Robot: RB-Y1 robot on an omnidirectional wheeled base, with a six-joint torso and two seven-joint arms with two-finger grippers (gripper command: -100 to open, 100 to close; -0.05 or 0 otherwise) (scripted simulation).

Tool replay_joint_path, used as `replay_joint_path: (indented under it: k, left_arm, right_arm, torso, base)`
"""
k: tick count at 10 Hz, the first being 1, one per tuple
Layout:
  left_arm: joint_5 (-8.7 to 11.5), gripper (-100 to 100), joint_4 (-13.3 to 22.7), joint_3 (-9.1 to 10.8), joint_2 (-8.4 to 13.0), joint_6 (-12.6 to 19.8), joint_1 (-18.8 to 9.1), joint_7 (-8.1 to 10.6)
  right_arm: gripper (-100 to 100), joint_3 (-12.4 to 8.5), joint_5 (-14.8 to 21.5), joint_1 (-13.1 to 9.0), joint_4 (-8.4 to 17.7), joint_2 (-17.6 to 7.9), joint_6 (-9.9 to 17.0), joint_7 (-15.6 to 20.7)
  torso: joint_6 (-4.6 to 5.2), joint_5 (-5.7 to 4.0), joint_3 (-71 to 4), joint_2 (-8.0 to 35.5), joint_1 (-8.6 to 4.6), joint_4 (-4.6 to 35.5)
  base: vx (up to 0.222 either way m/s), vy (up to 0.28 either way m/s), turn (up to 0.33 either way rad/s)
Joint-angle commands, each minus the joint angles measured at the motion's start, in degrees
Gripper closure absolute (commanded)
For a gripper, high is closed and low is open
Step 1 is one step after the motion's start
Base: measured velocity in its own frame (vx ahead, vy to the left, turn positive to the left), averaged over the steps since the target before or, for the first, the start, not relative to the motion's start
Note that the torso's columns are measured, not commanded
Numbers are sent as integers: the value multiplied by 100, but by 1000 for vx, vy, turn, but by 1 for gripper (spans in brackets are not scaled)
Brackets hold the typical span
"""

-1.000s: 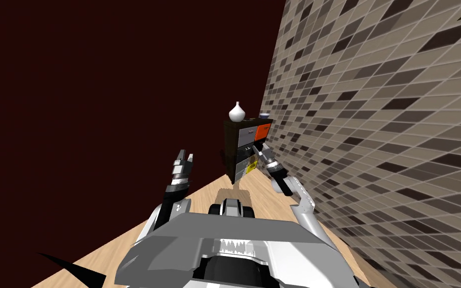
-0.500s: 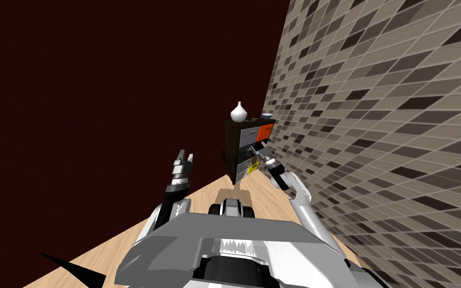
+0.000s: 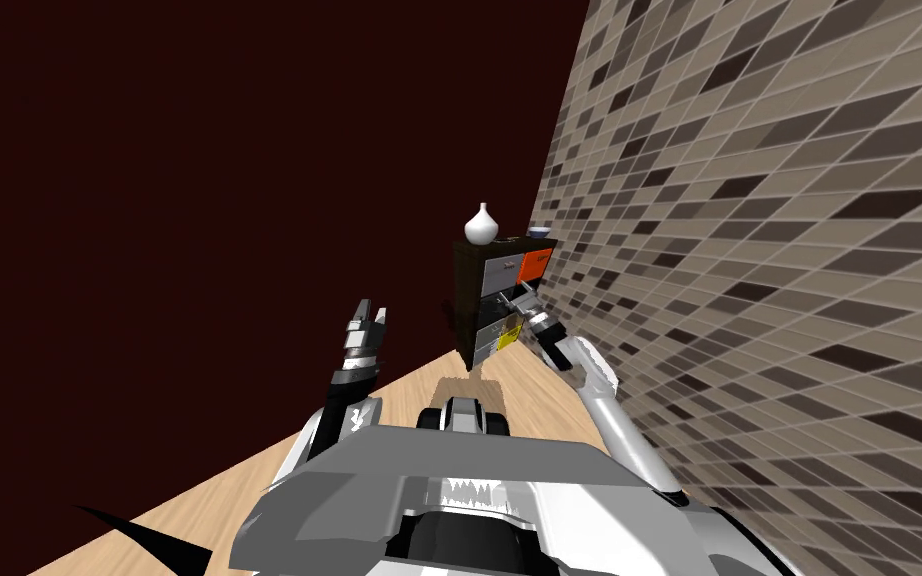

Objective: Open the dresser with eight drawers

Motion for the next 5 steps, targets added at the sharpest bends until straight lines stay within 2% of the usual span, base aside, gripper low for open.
replay_joint_path:
  k: [1, 2, 3, 4, 5]
  left_arm:
    - [0, 0, 0, 0, 0, 0, 0, 0]
    - [0, 0, 0, 0, 0, 0, 0, 0]
    - [0, 0, 0, 0, 0, 0, 0, 0]
    - [0, 0, 0, 0, 0, 0, 0, 0]
    - [0, 0, 0, 0, 0, 0, 0, 0]
  right_arm:
    - [-100, 18, 392, -194, 192, -99, 58, 181]
    - [-100, 29, 599, -363, 366, -188, 103, 330]
    - [-100, 29, 691, -363, 366, -188, 103, 330]
    - [-100, 40, 901, -530, 539, -277, 147, 476]
    - [-100, 40, 984, -530, 539, -277, 147, 476]
  torso:
    - [-2, 0, -1, -2, 0, 0]
    - [0, 0, 0, 1, 1, 0]
    - [-1, 0, 0, 0, 0, 0]
    - [-1, 0, 0, 0, 1, 0]
    - [-2, 0, -1, -1, 1, 0]
  base:
    - [16, -7, 43]
    - [17, -5, 58]
    - [16, -4, 36]
    - [17, -5, 76]
    - [15, -8, 44]
